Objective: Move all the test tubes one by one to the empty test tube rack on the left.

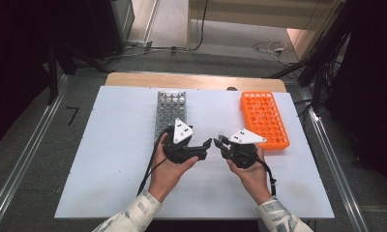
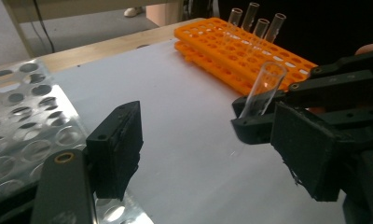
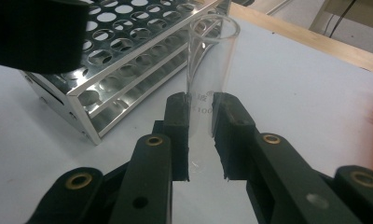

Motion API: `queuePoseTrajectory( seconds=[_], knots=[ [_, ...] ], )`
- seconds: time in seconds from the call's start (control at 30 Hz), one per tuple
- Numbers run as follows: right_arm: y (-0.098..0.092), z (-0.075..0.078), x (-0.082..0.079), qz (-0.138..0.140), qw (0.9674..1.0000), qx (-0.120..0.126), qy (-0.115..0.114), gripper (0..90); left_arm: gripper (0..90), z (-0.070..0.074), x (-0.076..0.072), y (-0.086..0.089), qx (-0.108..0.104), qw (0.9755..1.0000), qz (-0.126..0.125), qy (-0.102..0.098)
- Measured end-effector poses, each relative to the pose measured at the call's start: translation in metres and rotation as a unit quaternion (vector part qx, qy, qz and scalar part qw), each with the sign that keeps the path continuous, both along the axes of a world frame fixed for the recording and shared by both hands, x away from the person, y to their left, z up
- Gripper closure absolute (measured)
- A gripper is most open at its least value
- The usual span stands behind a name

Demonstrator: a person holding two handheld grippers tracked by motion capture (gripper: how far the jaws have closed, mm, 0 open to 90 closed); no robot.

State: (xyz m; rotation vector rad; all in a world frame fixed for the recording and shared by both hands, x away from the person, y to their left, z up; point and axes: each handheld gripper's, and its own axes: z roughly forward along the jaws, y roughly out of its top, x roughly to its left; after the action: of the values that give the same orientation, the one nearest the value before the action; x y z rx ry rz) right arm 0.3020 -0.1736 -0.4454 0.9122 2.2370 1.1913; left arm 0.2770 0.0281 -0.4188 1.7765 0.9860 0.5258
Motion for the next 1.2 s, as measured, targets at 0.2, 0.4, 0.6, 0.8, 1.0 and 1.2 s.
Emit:
queuePoseTrajectory(
  seconds=[0.2, 0.4, 0.6, 0.8, 1.0, 1.2],
  knots=[
    [0.005, 0.000, -0.003, 0.009, 1.0000, -0.001, 0.002, 73.5, 36.8, 0.000, 0.004, -0.016, 0.000, 0.9999, -0.014, -0.009],
    [0.007, 0.000, -0.005, 0.015, 0.9999, 0.001, 0.002, 73.4, 45.0, -0.005, 0.008, -0.025, 0.004, 0.9997, -0.024, -0.006],
    [0.008, 0.001, -0.006, 0.017, 0.9998, 0.005, 0.005, 73.5, 60.7, -0.006, 0.009, -0.027, -0.006, 0.9995, -0.030, -0.009],
    [0.008, 0.001, -0.006, 0.018, 0.9998, 0.009, 0.008, 73.4, 73.2, -0.006, 0.008, -0.028, -0.007, 0.9992, -0.038, -0.011],
    [0.008, 0.002, -0.006, 0.017, 0.9998, 0.011, 0.008, 73.5, 75.7, -0.006, 0.008, -0.029, -0.006, 0.9992, -0.038, -0.012],
    [0.007, 0.003, -0.006, 0.020, 0.9994, 0.026, 0.011, 54.2, 76.0, -0.003, 0.009, -0.026, -0.010, 0.9993, -0.035, -0.011]
  ],
)
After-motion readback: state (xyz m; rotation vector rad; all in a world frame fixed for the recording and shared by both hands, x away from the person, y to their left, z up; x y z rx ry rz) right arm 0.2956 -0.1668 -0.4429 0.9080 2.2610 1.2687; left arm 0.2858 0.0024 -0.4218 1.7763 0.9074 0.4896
